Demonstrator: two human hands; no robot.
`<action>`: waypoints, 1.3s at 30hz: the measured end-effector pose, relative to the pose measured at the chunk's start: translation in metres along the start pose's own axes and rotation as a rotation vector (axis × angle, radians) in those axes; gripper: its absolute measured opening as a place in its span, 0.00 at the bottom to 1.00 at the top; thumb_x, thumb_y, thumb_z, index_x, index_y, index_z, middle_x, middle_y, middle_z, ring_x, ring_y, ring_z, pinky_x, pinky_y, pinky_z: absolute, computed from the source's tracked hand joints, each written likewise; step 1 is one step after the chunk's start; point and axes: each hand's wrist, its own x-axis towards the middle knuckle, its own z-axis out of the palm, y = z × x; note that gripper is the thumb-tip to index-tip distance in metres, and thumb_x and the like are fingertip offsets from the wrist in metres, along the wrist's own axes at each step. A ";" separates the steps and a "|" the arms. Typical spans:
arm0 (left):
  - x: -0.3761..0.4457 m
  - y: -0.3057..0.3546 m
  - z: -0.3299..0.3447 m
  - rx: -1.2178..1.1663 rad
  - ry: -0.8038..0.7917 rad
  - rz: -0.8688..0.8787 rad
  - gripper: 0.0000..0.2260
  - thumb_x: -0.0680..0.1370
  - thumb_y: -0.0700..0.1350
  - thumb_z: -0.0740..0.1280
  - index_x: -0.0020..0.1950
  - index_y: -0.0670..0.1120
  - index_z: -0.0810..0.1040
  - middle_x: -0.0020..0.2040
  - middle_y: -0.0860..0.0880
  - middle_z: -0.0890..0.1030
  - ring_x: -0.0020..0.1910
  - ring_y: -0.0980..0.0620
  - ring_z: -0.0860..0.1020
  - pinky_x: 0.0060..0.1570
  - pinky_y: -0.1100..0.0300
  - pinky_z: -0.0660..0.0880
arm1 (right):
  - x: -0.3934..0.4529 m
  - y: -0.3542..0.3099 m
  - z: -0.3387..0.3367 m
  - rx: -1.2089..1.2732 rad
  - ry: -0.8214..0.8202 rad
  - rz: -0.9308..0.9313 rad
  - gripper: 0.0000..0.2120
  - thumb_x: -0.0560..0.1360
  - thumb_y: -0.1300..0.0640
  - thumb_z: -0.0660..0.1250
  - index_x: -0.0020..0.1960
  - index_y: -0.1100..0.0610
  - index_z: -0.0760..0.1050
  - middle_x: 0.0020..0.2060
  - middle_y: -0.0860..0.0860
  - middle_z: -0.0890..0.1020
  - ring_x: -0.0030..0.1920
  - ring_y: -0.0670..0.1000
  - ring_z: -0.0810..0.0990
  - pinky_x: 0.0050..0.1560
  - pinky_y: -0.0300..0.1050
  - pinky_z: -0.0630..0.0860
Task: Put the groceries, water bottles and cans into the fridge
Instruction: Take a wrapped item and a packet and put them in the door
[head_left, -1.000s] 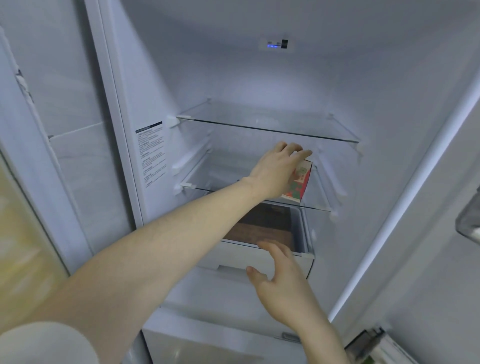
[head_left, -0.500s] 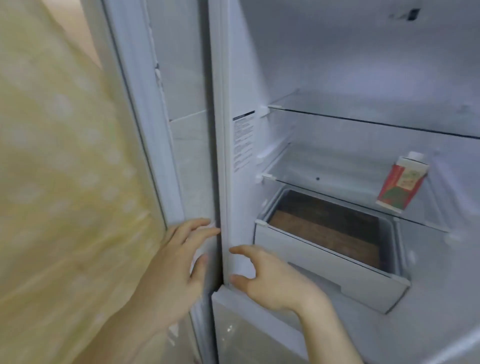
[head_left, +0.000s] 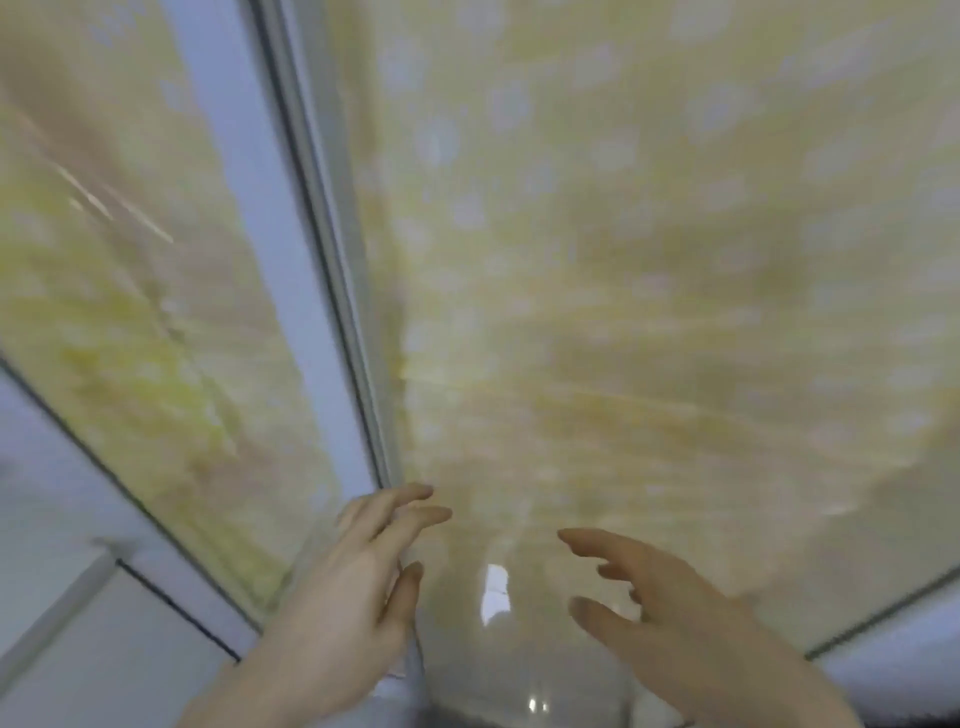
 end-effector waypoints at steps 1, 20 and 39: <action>-0.016 -0.014 -0.009 0.012 0.027 -0.057 0.24 0.77 0.43 0.64 0.69 0.64 0.69 0.73 0.68 0.62 0.73 0.62 0.63 0.68 0.64 0.62 | 0.013 -0.016 0.011 -0.026 -0.051 -0.061 0.24 0.79 0.42 0.67 0.68 0.26 0.60 0.68 0.26 0.66 0.67 0.34 0.70 0.67 0.32 0.68; -0.296 -0.205 -0.167 0.320 0.289 -0.798 0.27 0.74 0.52 0.65 0.75 0.56 0.68 0.79 0.54 0.60 0.78 0.49 0.61 0.74 0.53 0.62 | 0.115 -0.318 0.262 -0.344 -0.483 -0.623 0.33 0.80 0.39 0.63 0.80 0.36 0.52 0.80 0.33 0.44 0.81 0.43 0.49 0.79 0.43 0.53; -0.388 -0.321 -0.244 0.352 0.388 -1.163 0.29 0.79 0.53 0.65 0.79 0.58 0.60 0.81 0.59 0.48 0.81 0.53 0.48 0.76 0.60 0.47 | 0.209 -0.497 0.435 -0.334 -0.720 -0.894 0.32 0.81 0.43 0.64 0.81 0.40 0.56 0.82 0.38 0.47 0.81 0.43 0.49 0.78 0.40 0.53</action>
